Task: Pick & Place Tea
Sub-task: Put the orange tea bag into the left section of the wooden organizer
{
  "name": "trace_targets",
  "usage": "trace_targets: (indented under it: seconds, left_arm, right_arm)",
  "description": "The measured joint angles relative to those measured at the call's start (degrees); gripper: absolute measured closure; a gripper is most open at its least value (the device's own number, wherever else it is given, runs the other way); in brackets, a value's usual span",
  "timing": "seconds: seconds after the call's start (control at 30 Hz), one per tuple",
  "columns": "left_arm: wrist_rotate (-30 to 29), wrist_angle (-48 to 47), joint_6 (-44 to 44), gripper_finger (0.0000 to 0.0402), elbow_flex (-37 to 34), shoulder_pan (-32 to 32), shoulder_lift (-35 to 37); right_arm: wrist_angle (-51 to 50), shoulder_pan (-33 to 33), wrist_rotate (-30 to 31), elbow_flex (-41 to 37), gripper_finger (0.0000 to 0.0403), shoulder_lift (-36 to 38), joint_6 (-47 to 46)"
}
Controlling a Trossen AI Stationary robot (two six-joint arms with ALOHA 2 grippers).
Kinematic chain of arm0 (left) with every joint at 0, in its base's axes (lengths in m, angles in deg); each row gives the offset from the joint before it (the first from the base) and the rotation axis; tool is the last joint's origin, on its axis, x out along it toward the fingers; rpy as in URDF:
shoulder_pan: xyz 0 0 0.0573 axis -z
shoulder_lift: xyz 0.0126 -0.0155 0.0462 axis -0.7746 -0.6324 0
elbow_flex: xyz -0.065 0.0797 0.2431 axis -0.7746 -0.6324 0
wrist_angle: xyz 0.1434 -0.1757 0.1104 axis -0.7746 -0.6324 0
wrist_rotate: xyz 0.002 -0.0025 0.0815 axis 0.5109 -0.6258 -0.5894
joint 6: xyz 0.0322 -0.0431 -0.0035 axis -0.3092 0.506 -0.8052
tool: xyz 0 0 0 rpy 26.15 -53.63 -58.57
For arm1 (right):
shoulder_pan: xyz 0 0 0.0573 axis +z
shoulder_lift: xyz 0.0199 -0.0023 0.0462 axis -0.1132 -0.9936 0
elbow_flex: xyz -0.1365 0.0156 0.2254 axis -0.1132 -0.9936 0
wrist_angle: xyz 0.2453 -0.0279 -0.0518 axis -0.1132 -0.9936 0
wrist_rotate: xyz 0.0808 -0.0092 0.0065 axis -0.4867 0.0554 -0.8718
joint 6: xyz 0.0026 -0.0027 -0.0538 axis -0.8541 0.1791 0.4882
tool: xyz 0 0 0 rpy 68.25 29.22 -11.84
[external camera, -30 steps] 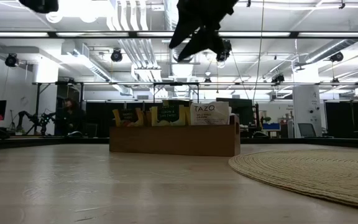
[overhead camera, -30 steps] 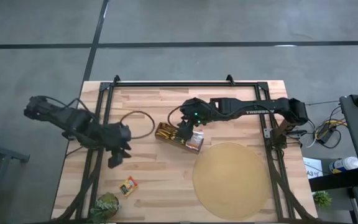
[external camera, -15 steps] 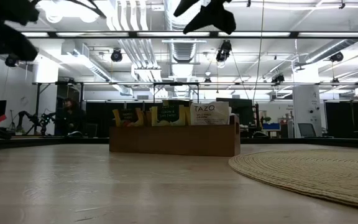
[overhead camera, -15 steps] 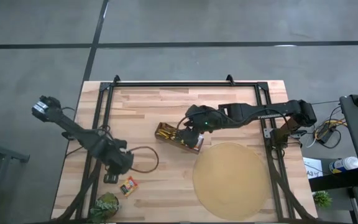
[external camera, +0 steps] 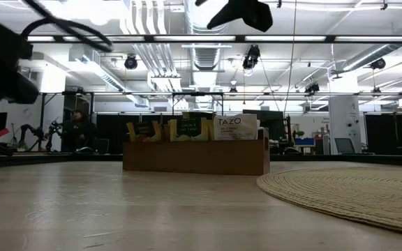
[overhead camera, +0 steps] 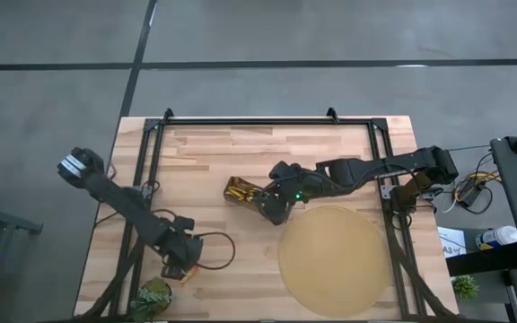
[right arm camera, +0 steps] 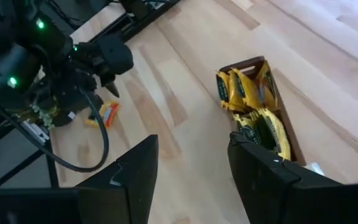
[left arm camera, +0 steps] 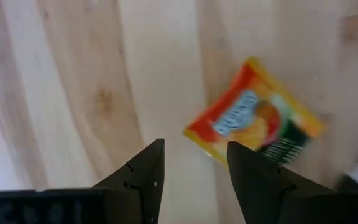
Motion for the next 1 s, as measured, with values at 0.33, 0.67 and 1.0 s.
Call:
trace_targets:
  seconds: [0.33, 0.67, 1.0]
  left_arm:
    - [-4.3, 8.4, 2.6, 0.0235, -2.1, 1.0, -4.7]
    - [-2.1, 5.3, 4.7, 0.0235, -2.5, 1.1, -2.2]
    - [-1.4, 3.0, 9.8, 0.0235, -2.0, 1.9, 4.8]
  right_arm:
    - [-0.1, 0.4, 0.7, 0.0, 0.0211, 0.0, -0.5]
    - [-0.3, 0.4, 0.7, 0.0, 0.0211, 0.0, -0.1]
    - [-0.4, 0.4, 0.9, 0.0, 0.0211, 0.0, 1.6]
